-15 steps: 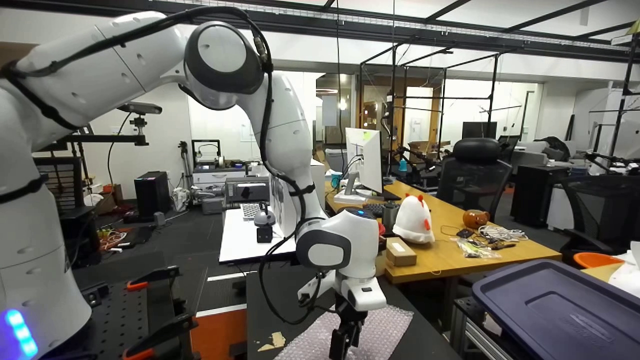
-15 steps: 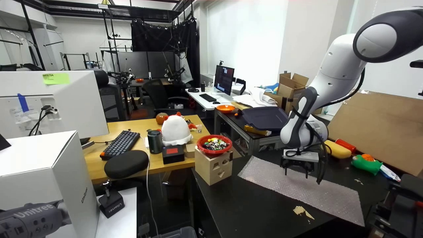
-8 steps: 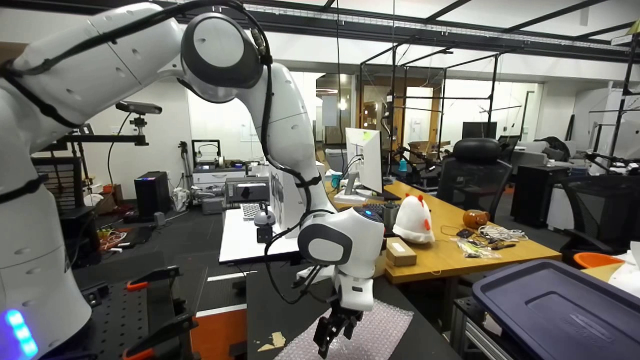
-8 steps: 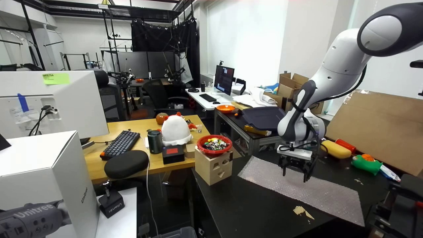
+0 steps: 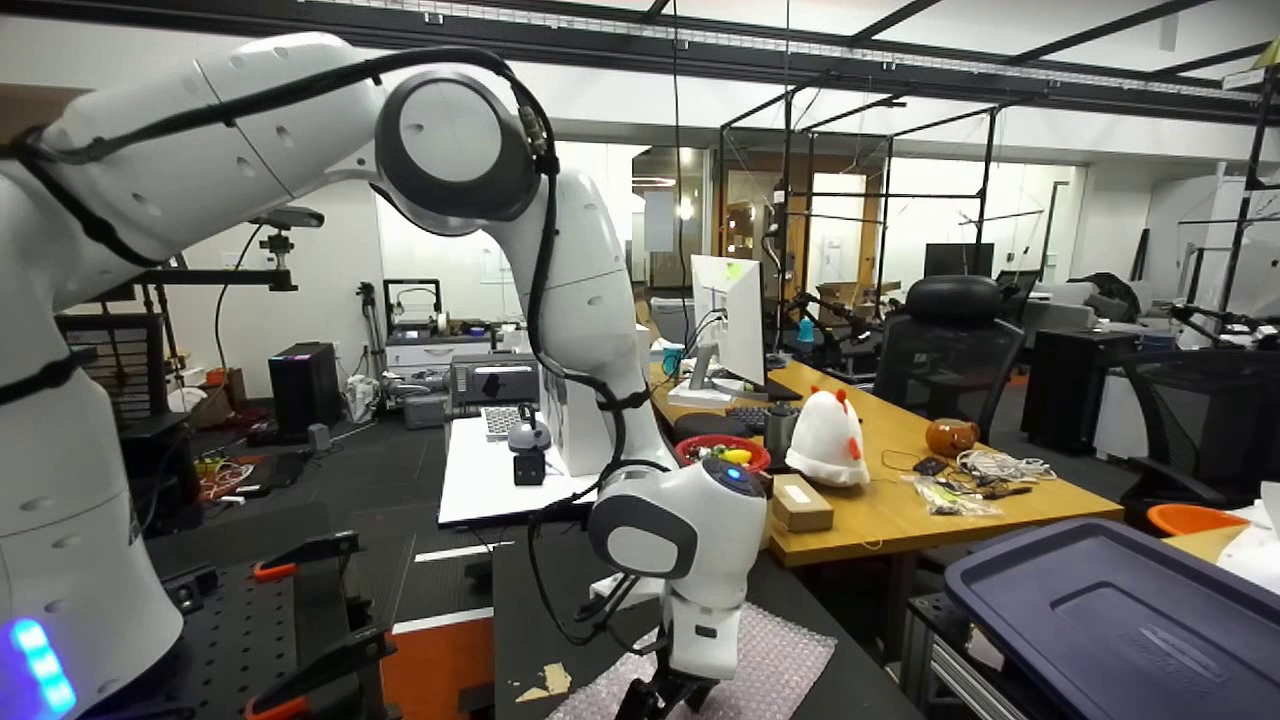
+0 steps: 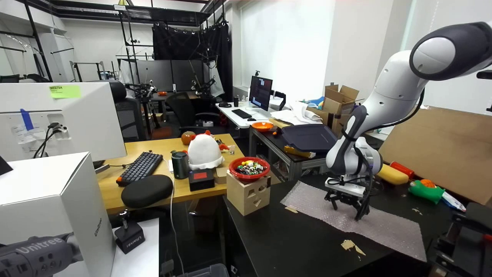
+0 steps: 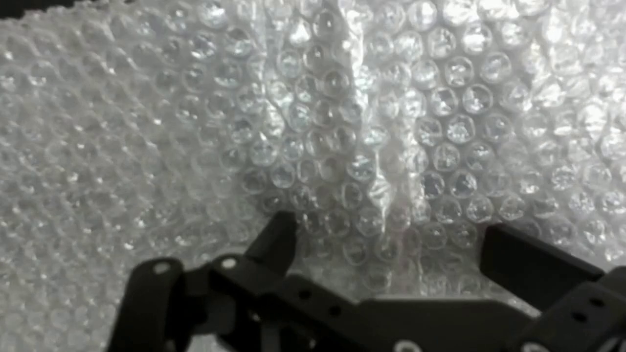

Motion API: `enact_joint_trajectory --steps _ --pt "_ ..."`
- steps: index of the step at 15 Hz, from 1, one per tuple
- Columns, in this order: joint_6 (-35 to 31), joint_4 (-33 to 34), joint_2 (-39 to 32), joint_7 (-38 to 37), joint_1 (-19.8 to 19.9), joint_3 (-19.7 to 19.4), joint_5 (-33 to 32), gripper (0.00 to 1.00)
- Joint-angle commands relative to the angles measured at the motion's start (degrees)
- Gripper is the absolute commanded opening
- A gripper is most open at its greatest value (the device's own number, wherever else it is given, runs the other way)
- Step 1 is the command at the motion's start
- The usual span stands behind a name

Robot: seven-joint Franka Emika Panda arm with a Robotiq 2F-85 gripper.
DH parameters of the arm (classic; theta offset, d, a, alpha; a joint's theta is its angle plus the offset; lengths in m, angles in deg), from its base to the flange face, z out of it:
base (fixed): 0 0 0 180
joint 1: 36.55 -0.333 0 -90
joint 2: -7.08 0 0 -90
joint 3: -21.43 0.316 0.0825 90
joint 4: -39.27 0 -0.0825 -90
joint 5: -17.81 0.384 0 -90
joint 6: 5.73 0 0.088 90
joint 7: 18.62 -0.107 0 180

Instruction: Unfold the plastic once.

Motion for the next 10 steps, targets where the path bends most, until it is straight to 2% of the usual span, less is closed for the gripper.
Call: enact_joint_trajectory --steps 1,4,10 --pt "-3.40 2.25 -3.58 0.75 -2.09 -1.26 -2.80 1.00" --pt "-4.84 1.69 -3.55 3.12 -4.59 -3.29 -7.98 1.00" --pt "-7.83 -0.46 -1.71 12.45 -7.78 -5.42 -15.26 1.00"
